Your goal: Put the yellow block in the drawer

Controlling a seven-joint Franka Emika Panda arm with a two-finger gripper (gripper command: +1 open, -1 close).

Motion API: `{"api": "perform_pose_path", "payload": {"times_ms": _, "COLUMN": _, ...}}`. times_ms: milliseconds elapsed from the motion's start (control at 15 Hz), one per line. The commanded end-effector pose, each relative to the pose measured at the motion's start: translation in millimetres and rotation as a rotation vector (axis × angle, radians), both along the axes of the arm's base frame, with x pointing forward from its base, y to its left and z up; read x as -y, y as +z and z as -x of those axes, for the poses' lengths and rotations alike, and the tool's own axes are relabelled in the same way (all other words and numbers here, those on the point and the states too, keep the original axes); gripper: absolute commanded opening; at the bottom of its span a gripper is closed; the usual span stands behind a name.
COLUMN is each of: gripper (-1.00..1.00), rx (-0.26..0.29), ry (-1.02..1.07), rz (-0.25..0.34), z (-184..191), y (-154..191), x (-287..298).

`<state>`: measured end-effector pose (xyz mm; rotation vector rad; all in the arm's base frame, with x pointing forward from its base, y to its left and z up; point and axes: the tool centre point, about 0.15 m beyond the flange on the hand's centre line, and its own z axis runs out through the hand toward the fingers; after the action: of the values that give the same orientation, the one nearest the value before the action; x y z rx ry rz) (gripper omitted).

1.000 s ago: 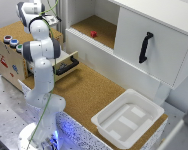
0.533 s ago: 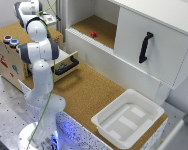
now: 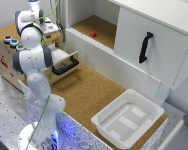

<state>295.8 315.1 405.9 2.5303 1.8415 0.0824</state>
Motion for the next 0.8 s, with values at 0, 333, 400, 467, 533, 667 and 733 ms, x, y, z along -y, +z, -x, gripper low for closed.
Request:
{"api": "perform_pose_path", "payload": {"times_ms": 0, "gripper": -1.0, "rx": -0.057, "ry": 0.088, "rz": -0.183, "z": -26.1, "y": -48.6, "x": 36.0}}
{"api": "perform_pose_path", "payload": {"times_ms": 333, "gripper": -1.0, "rx": -0.086, "ry": 0.181, "rz": -0.159, "z": -56.3, "y": -64.2, "x": 12.6}}
{"api": "perform_pose_path", "payload": {"times_ms": 400, "gripper": -1.0, "rx": -0.09, "ry": 0.19, "rz": -0.153, "z": -58.9, "y": -65.8, "x": 7.5}}
{"api": "perform_pose_path", "payload": {"times_ms": 467, "gripper": -1.0, "rx": -0.089, "ry": 0.204, "rz": -0.132, "z": -59.6, "y": -69.1, "x": 2.5}}
{"api": "perform_pose_path", "payload": {"times_ms": 533, "gripper": -1.0, "rx": -0.095, "ry": 0.207, "rz": -0.118, "z": -60.2, "y": -71.8, "x": -0.9}}
{"api": "perform_pose_path", "payload": {"times_ms": 667, "gripper": -1.0, "rx": -0.102, "ry": 0.226, "rz": -0.088, "z": -58.1, "y": -77.5, "x": -9.6}}
{"api": "perform_pose_path", "payload": {"times_ms": 733, "gripper": -1.0, "rx": -0.104, "ry": 0.224, "rz": -0.08, "z": -56.8, "y": -77.4, "x": -11.8}}
